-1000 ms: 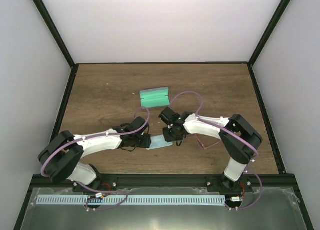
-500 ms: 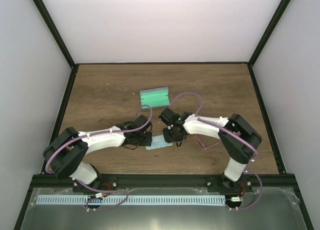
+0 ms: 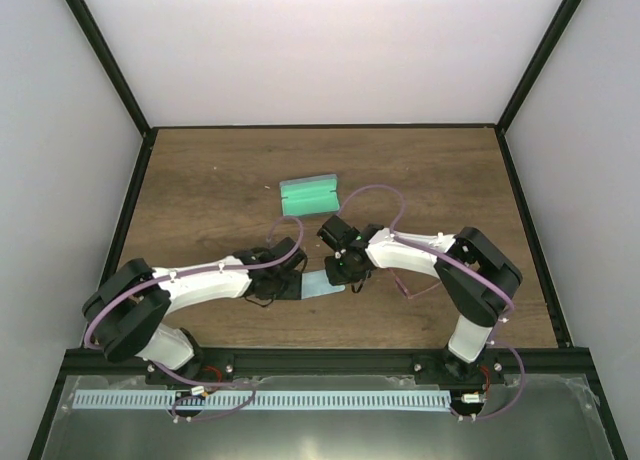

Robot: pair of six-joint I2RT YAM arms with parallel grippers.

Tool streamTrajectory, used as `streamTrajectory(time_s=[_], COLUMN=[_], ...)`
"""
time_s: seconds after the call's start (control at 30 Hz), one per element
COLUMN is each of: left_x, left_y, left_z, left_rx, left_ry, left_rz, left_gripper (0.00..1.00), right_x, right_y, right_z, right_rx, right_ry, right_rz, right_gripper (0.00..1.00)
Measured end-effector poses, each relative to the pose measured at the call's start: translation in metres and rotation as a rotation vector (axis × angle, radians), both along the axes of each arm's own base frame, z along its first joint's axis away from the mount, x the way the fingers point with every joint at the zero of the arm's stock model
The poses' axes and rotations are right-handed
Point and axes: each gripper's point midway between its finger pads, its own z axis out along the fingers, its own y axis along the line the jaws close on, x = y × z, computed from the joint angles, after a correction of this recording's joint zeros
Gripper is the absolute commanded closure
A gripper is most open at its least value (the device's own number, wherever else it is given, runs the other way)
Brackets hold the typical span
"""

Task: Organize the sunglasses
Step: Fold the glasses cleaning cloth at the center of the board, then pick up the glasses cleaning cloth from the center of the board.

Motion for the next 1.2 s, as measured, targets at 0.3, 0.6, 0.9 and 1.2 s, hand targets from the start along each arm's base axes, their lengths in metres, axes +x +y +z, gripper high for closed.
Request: streamTrajectory(time_s=[0.3, 0.6, 0.9, 1.2], left_x=[0.004, 0.015, 0.016, 0.015], left_y=[-0.007, -0.026, -0.026, -0.024], left_z=[-0.003, -0.005, -0.006, -0.006], left_rx=[0.012, -0.040, -0.036, -0.026], left_ry=[0.010, -0.008, -0.008, -0.004], left_rz=[0.016, 0.011, 0.012, 0.013], left_gripper=[0.63, 0.85, 0.95, 0.96], right_x=[-0.001, -0.001, -0.001, -0.001], right_y=[0.001, 0.002, 0.002, 0.002], right_z=[0.000, 0.000, 0.000, 0.000], right_rx=[0.007, 0.009, 0.008, 0.007], right_ry=[0.005, 0.007, 0.006, 0.005], right_rz=[0.002, 0.003, 0.007, 0.010], right_gripper=[0.96, 0.96, 0.99, 0.99])
